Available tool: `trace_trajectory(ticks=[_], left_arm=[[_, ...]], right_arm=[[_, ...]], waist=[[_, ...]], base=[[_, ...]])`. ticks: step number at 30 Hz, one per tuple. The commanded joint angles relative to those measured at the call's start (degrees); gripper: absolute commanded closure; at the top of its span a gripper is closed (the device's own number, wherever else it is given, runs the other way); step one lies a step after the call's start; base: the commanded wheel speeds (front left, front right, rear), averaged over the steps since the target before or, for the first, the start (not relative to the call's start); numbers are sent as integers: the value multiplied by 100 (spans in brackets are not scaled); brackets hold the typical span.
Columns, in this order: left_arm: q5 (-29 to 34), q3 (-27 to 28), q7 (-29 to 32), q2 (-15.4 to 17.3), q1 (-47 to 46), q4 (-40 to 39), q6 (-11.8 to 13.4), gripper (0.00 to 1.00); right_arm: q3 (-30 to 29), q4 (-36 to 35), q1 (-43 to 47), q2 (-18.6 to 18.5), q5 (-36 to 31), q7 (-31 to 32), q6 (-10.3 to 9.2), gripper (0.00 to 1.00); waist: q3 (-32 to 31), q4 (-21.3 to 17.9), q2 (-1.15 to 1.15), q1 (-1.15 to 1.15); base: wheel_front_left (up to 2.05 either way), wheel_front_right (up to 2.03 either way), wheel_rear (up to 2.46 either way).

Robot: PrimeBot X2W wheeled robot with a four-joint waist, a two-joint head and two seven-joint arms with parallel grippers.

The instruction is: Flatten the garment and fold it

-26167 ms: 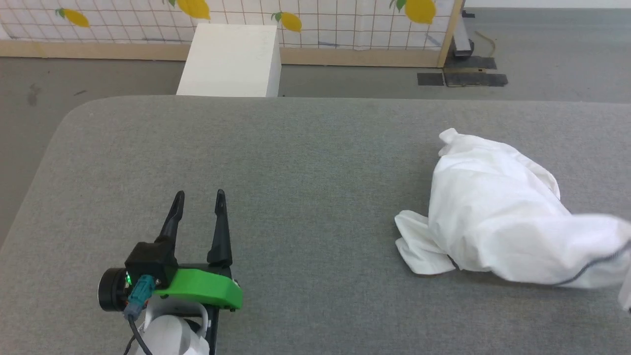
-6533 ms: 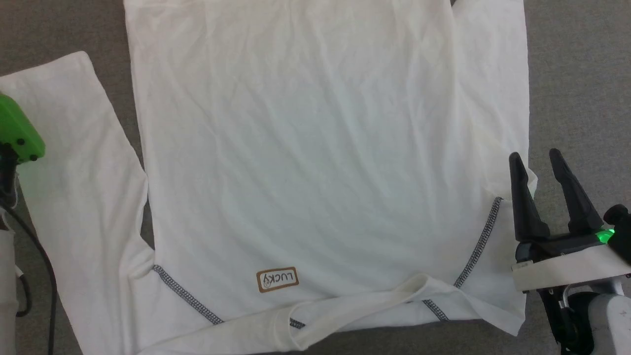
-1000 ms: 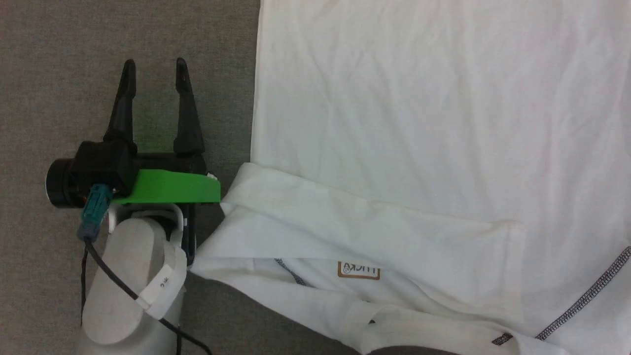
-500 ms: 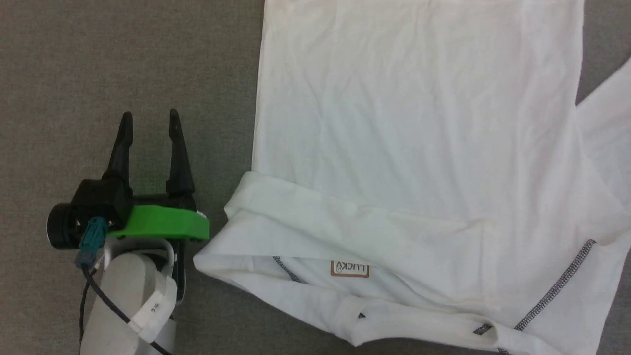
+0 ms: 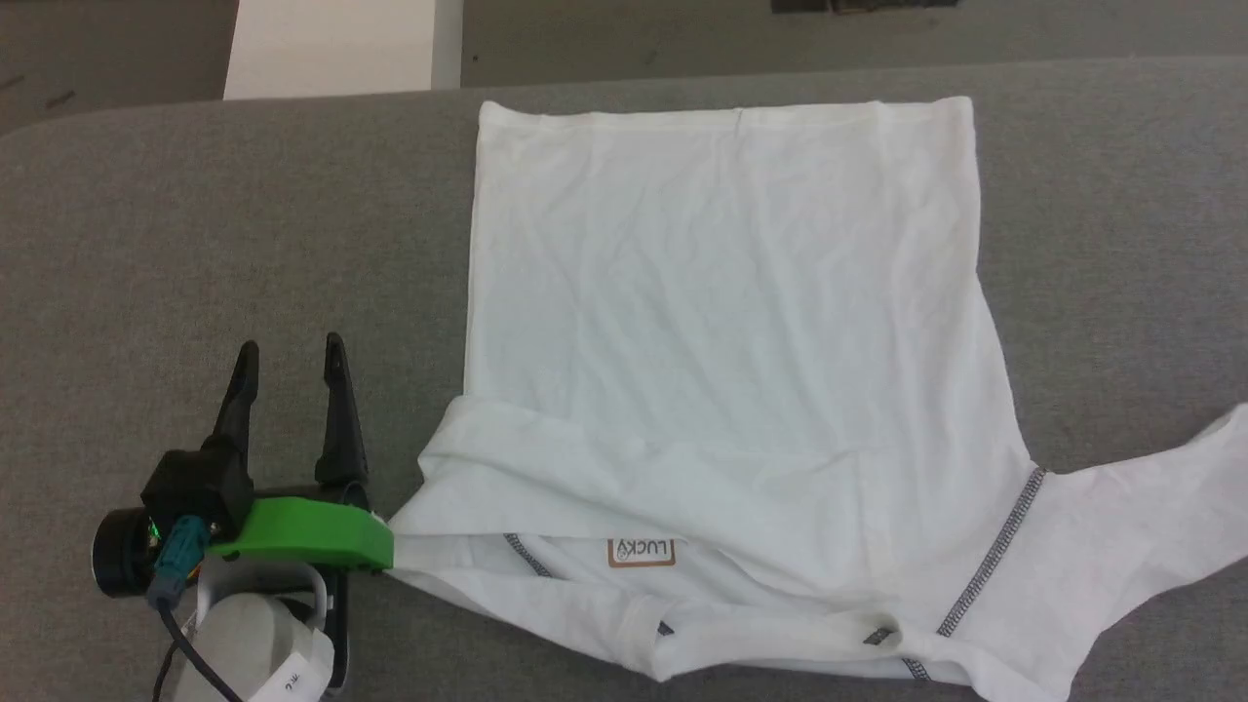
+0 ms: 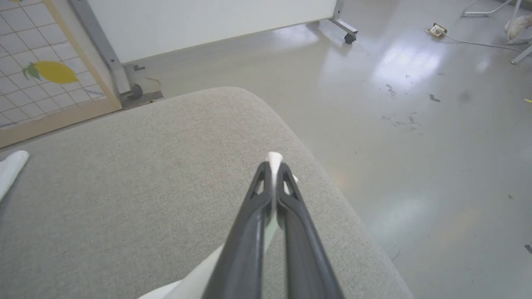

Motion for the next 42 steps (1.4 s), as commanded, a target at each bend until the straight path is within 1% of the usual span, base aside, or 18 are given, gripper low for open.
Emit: trace_trajectory(ticks=[1, 3, 6, 8, 12, 15, 17, 19, 21, 24, 27, 31, 35, 40, 42], left_arm=[[69, 29, -26, 16, 118, 2, -20, 0], [61, 67, -26, 37, 189, 34, -56, 0], [57, 86, -26, 36, 235, 62, -84, 0], [54, 97, -26, 26, 267, 78, -98, 0], [57, 95, -26, 5, 313, 106, -132, 0], [64, 88, -26, -12, 327, 116, -151, 0], [70, 74, -26, -23, 321, 130, -166, 0], [77, 60, -26, -32, 299, 144, -181, 0], [83, 45, -26, -43, 269, 161, -193, 0], [87, 23, -26, -62, 222, 189, -213, 0], [100, -35, -26, -88, 144, 244, -249, 0], [112, -97, -26, -136, 40, 294, -278, 0], [116, -125, -26, -182, -24, 312, -294, 0], [127, -150, -26, -242, -122, 327, -311, 0], [129, -148, -26, -262, -148, 327, -313, 0]], right_arm=[[-55, -180, 152, 77, -57, -13, -9, 100], [-36, -684, 399, 204, 1, -5, -9, 100], [174, -1337, 652, 323, 198, 66, -9, 100], [412, -1865, 834, 417, 372, 179, -9, 100], [1084, -3140, 1213, 812, 665, 541, -9, 100], [1872, -4110, 1500, 1078, 696, 868, -9, 100], [2493, -4557, 1606, 1154, 651, 1030, -9, 100], [3152, -4855, 1599, 1198, 499, 1108, -9, 100], [3864, -4980, 1506, 1302, 363, 1131, -9, 100], [4761, -4819, 1277, 1469, 191, 1104, -9, 100], [5640, -4347, 986, 1689, 119, 996, -9, 100], [6596, -3631, 700, 1944, 142, 881, -9, 100], [7207, -2836, 514, 2078, 151, 730, -9, 100], [7618, -1764, 423, 2133, 164, 535, -9, 100], [7713, -1450, 432, 2134, 246, 517, -9, 100]], waist=[[-353, -263, 0, 0], [-456, -303, 0, 0], [-531, -317, 0, 0], [-587, -318, 0, 0], [-673, -289, 0, 0], [-684, -257, 0, 0], [-675, -229, 0, 0], [-654, -196, 0, 0], [-637, -161, 0, 0], [-605, -104, 0, 0], [-556, 6, 0, 0], [-471, 166, 0, 0], [-348, 297, 0, 0], [-183, 433, 0, 0], [-143, 454, 0, 0]], base=[[0, 0, 0], [0, 0, 0], [0, 0, 0], [0, 0, 0], [0, 0, 0], [0, 0, 0], [0, 0, 0], [0, 0, 0], [0, 0, 0], [0, 0, 0], [0, 0, 0], [0, 0, 0], [0, 0, 0], [0, 0, 0], [0, 0, 0]])
